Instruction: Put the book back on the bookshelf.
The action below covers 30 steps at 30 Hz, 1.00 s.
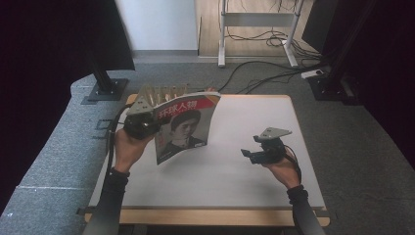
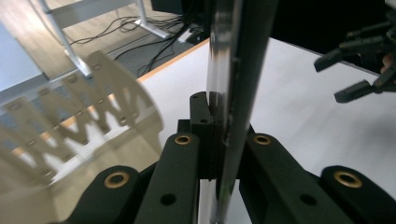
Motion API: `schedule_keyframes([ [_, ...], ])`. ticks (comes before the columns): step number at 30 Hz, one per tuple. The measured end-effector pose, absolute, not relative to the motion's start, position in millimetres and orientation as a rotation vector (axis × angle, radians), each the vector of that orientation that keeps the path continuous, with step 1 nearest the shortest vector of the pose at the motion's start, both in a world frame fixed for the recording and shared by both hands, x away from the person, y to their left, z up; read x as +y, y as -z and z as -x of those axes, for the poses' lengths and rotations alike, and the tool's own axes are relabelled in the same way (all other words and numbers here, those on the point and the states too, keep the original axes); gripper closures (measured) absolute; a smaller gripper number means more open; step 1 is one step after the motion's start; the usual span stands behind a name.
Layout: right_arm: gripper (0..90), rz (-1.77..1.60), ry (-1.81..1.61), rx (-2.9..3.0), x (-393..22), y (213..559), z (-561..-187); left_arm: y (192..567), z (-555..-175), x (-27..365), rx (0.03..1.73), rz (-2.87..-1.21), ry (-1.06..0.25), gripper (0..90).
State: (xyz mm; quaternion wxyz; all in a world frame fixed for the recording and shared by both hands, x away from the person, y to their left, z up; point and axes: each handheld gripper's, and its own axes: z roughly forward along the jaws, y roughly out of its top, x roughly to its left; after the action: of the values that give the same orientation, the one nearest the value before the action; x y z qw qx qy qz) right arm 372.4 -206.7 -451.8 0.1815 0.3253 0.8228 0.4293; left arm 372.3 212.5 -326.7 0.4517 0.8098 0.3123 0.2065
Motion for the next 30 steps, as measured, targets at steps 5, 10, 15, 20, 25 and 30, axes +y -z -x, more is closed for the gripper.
schedule_keyframes([
  [5,18.2,-0.954,-1.192,2.349,-209,466,-371,319,-367,234,0.829,-1.962,-0.522,87.1],
  [10,14.3,-0.968,-1.183,2.362,-212,477,-367,313,-361,252,0.874,-1.942,-0.535,87.1],
  [15,13.1,-0.993,-1.148,2.371,-214,489,-364,309,-355,265,0.900,-1.932,-0.555,87.1],
  [20,12.6,-1.027,-1.142,2.363,-218,499,-362,306,-350,277,0.922,-1.918,-0.579,87.1],
  [25,11.7,-1.059,-1.120,2.356,-222,508,-358,304,-348,290,0.958,-1.905,-0.607,87.1],
  [30,11.4,-1.088,-1.098,2.344,-226,515,-356,304,-350,302,1.000,-1.893,-0.630,87.1],
])
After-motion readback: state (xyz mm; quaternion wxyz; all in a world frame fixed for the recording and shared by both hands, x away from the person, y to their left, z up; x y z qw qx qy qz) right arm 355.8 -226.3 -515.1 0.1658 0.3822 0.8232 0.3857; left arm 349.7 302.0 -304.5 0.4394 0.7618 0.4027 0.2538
